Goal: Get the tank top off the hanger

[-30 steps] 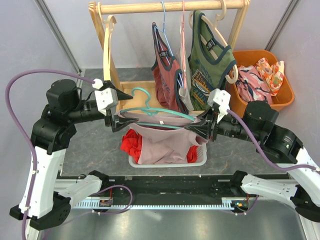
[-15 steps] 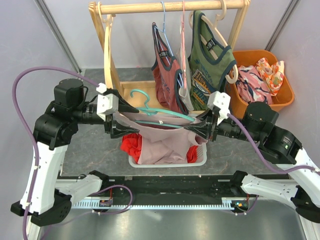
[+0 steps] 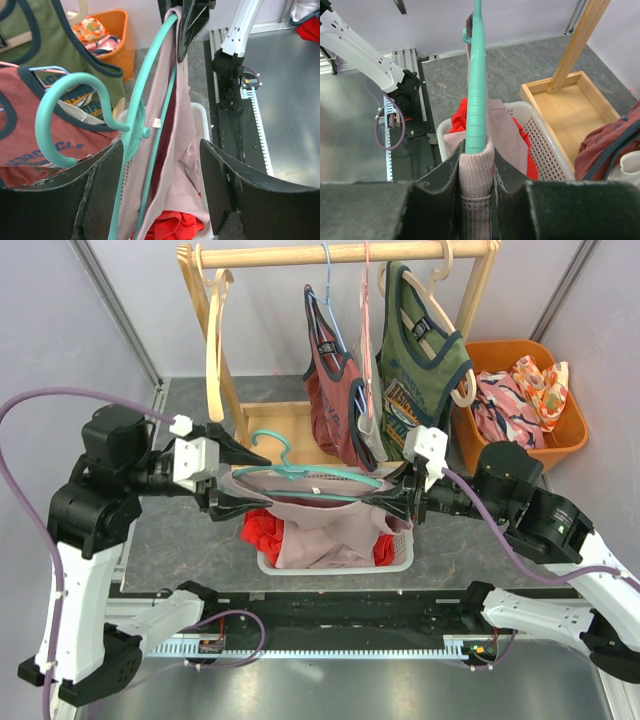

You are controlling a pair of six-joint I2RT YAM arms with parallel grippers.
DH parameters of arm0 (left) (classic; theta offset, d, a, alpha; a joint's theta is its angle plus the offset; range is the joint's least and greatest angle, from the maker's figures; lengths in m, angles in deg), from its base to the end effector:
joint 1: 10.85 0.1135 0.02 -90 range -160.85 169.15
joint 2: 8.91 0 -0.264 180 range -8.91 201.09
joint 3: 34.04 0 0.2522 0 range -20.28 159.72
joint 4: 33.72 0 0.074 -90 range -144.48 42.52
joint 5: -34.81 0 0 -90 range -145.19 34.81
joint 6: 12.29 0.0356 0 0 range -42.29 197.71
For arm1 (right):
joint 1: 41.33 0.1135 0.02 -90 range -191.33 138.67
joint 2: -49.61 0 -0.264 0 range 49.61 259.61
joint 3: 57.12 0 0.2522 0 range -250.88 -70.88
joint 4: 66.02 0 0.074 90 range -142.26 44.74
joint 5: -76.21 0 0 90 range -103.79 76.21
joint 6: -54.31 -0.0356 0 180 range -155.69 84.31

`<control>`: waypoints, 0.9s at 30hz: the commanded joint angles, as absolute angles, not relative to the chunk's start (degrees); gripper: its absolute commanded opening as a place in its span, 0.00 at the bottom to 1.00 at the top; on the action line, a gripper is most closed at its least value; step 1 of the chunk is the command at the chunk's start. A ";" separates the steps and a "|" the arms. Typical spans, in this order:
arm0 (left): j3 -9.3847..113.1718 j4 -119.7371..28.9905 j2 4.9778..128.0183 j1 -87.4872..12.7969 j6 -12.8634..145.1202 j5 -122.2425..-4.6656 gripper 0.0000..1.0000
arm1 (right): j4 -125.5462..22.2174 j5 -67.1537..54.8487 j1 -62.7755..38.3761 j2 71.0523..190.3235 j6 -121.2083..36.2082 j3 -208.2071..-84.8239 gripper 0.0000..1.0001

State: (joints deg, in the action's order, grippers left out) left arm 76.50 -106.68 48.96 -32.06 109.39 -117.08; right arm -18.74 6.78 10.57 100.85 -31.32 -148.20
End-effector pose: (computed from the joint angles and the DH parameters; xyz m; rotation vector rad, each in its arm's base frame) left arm 0.0983 -0.0718 0.5061 1.3784 1.1936 -0.8977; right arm 0.0857 0.1295 0.4670 -1.0757 1.4179 0.9137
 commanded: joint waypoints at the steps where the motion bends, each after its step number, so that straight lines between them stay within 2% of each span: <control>1: 74.48 -105.40 45.85 -31.06 109.07 -117.86 0.70 | -22.81 8.88 10.70 100.85 -30.67 -148.66 0.00; 10: 67.97 -103.82 46.29 -30.80 115.50 -111.89 0.71 | -23.17 11.25 10.62 101.11 -31.38 -149.37 0.00; 20: 66.12 -101.44 46.20 -30.71 116.11 -108.64 0.71 | -23.26 11.61 10.79 100.32 -31.55 -149.54 0.00; 22: 65.59 -101.18 46.29 -30.53 116.29 -108.63 0.68 | -23.26 11.43 10.70 100.23 -31.38 -149.98 0.00; 25: 65.68 -101.27 46.29 -30.53 116.38 -110.12 0.45 | -23.17 10.91 10.70 100.15 -31.29 -150.07 0.00; 26: 65.77 -101.18 46.29 -30.53 116.38 -110.39 0.20 | -23.08 10.38 10.70 100.14 -31.20 -149.98 0.00; 27: 66.03 -101.27 46.37 -30.53 116.38 -110.39 0.09 | -22.99 10.03 10.70 100.14 -31.12 -149.90 0.00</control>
